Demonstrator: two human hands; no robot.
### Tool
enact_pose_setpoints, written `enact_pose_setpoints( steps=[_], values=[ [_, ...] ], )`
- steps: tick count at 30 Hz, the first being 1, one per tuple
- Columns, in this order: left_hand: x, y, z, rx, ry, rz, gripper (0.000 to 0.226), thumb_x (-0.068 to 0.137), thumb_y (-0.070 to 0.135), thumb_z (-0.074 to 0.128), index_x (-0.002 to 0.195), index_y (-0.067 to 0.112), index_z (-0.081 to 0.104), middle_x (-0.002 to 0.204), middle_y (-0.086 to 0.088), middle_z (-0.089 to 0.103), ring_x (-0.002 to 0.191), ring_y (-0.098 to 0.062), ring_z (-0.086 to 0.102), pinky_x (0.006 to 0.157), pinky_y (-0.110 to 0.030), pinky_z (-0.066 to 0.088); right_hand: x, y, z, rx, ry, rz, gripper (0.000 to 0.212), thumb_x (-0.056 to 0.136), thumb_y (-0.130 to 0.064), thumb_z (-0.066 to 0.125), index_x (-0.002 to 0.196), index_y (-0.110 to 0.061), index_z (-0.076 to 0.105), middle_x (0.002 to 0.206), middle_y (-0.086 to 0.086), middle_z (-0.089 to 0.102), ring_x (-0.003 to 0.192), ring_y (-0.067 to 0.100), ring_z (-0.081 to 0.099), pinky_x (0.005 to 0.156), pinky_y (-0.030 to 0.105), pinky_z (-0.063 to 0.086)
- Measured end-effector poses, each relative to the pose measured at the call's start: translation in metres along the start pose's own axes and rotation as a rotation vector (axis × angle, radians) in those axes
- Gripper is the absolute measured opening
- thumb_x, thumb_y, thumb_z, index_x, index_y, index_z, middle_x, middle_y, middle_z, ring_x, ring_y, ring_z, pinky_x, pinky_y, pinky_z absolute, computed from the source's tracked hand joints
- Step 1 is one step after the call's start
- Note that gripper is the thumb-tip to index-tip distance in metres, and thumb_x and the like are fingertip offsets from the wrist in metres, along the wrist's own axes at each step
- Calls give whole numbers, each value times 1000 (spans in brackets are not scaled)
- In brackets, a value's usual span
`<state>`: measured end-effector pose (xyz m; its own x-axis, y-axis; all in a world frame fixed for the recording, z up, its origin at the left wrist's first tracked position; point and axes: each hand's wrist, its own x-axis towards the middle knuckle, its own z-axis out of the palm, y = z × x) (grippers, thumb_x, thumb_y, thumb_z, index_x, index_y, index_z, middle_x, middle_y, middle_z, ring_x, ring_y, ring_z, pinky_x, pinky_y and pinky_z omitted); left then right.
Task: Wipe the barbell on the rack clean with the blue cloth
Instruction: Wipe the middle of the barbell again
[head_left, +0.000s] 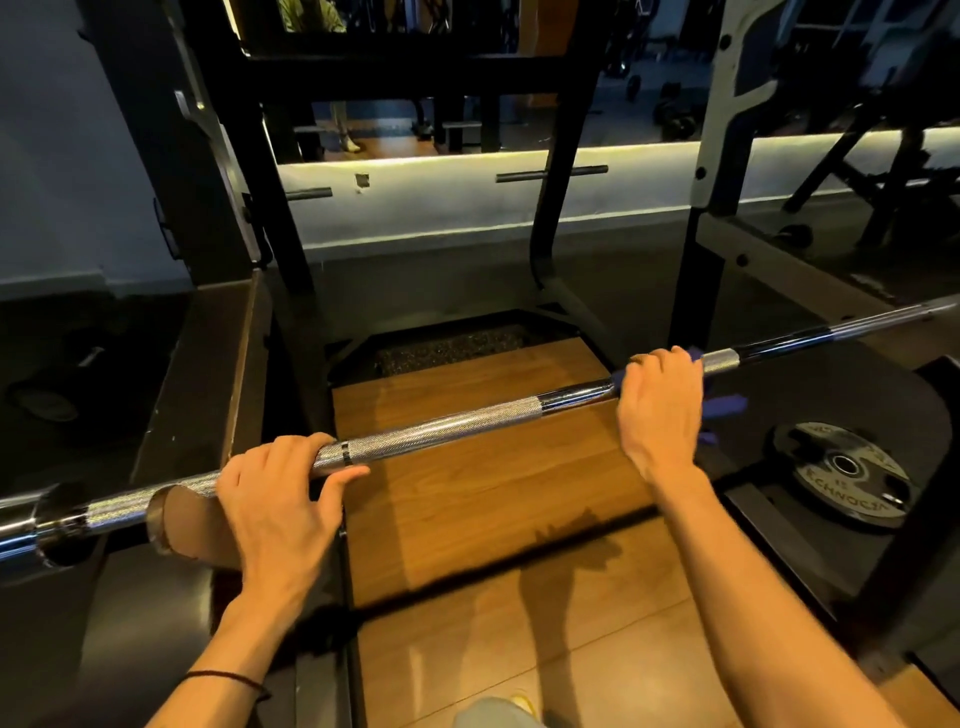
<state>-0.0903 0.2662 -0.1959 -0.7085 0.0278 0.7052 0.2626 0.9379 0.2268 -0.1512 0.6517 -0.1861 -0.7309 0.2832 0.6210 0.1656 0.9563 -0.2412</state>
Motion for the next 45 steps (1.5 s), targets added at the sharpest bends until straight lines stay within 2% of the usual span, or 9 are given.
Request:
enact_pose_setpoints(
  steps=[10, 13, 16, 21, 27, 34, 38, 42, 45],
  values=[
    [16, -2, -10, 148, -186, 56, 49, 93, 59, 42, 97, 15, 63, 77, -2, 55, 68, -23, 50, 66, -37, 34, -98, -206, -11, 292, -165, -373, 32, 105, -34, 36, 108, -17, 63, 102, 1, 61, 101, 23, 53, 111, 44, 35],
    [28, -7, -11, 194, -267, 69, 56, 92, 63, 34, 89, 16, 64, 69, -2, 57, 60, -26, 53, 56, -36, 36, -80, -177, -5, 322, -144, -478, 28, 103, -34, 44, 103, -14, 63, 93, 5, 56, 89, 28, 50, 94, 43, 40],
    [36, -8, -12, 195, -308, 26, 60, 92, 70, 28, 83, 21, 61, 60, 5, 52, 53, -18, 51, 51, -32, 37, -47, -114, 4, 218, -86, -360, 32, 104, -34, 42, 88, -14, 61, 85, 8, 54, 83, 34, 49, 79, 48, 38],
    [41, -6, -12, 181, -323, -30, 65, 89, 74, 22, 81, 23, 62, 57, 8, 53, 53, -17, 54, 54, -30, 40, -9, -8, 7, 86, -90, -111, 46, 107, -36, 27, 107, -12, 65, 110, 8, 59, 115, 33, 52, 107, 51, 36],
    [36, 9, -13, 205, -230, -136, 66, 100, 59, 18, 60, 20, 52, 51, 3, 45, 49, -19, 45, 57, -33, 33, -38, -74, 14, 140, -34, 12, 35, 105, -25, 36, 107, -7, 66, 113, 14, 61, 124, 39, 49, 116, 58, 25],
    [2, 12, -15, 125, -182, -75, 33, 102, 34, 36, 107, 13, 61, 92, -3, 59, 82, -21, 50, 81, -39, 37, -109, -234, -18, 295, -206, -329, 32, 105, -33, 33, 93, -21, 61, 93, -1, 60, 95, 22, 53, 110, 45, 34],
    [4, 8, -22, 149, -250, -21, 33, 102, 29, 35, 113, 11, 61, 99, -4, 62, 89, -22, 53, 89, -39, 40, -99, -229, -18, 321, -200, -498, 32, 106, -31, 36, 86, -21, 59, 83, -2, 56, 80, 20, 50, 85, 41, 43],
    [2, 11, -27, 133, -258, -38, 38, 101, 32, 35, 123, 12, 59, 109, -3, 61, 99, -20, 53, 101, -39, 38, -70, -172, -19, 269, -119, -386, 33, 104, -27, 38, 75, -23, 52, 74, -3, 47, 75, 25, 49, 79, 43, 37],
    [2, 9, -28, 136, -315, -44, 41, 97, 29, 45, 133, 11, 53, 120, -4, 58, 112, -21, 51, 113, -42, 33, -68, -159, -20, 195, -156, -176, 35, 103, -30, 30, 80, -24, 56, 81, -5, 55, 87, 21, 55, 101, 44, 38]
  ],
)
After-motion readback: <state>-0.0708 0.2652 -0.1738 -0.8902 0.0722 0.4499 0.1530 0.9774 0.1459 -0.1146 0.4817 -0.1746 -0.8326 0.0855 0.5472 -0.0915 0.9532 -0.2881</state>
